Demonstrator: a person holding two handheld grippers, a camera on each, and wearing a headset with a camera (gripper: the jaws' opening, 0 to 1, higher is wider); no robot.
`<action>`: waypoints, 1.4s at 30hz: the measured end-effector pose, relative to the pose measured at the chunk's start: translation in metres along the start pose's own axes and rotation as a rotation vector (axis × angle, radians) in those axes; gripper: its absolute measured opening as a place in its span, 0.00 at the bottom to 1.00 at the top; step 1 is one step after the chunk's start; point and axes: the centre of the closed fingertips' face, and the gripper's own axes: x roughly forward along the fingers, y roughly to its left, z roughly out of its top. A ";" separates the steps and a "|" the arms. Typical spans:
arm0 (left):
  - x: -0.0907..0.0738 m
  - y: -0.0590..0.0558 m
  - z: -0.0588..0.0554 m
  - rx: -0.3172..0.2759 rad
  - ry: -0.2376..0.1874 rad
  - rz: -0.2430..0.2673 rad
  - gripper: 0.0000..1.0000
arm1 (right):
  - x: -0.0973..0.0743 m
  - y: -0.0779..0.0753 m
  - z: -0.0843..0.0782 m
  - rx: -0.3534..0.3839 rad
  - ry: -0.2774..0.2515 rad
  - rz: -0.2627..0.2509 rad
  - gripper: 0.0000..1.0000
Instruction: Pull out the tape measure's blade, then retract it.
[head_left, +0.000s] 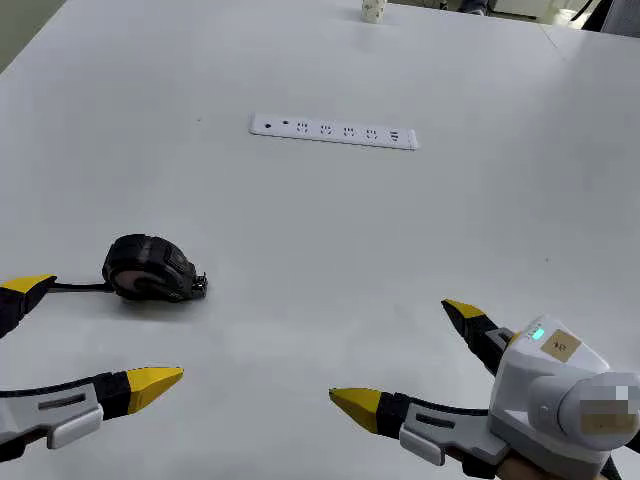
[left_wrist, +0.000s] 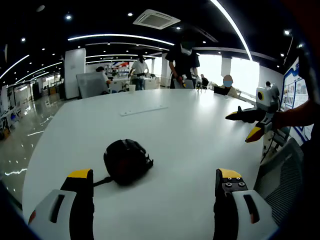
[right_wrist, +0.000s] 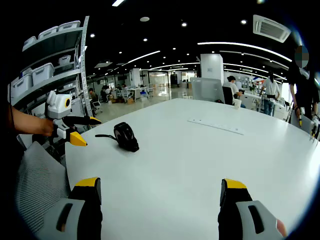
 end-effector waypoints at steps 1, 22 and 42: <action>0.000 0.000 0.000 0.000 0.000 -0.001 0.99 | 0.000 0.000 -0.001 0.001 0.003 0.001 0.99; -0.001 0.000 -0.001 0.014 0.006 -0.008 0.99 | 0.001 0.000 -0.002 -0.015 0.016 0.005 0.99; 0.008 0.005 0.001 0.024 0.005 -0.020 0.99 | 0.009 -0.009 0.003 -0.034 0.009 0.015 0.99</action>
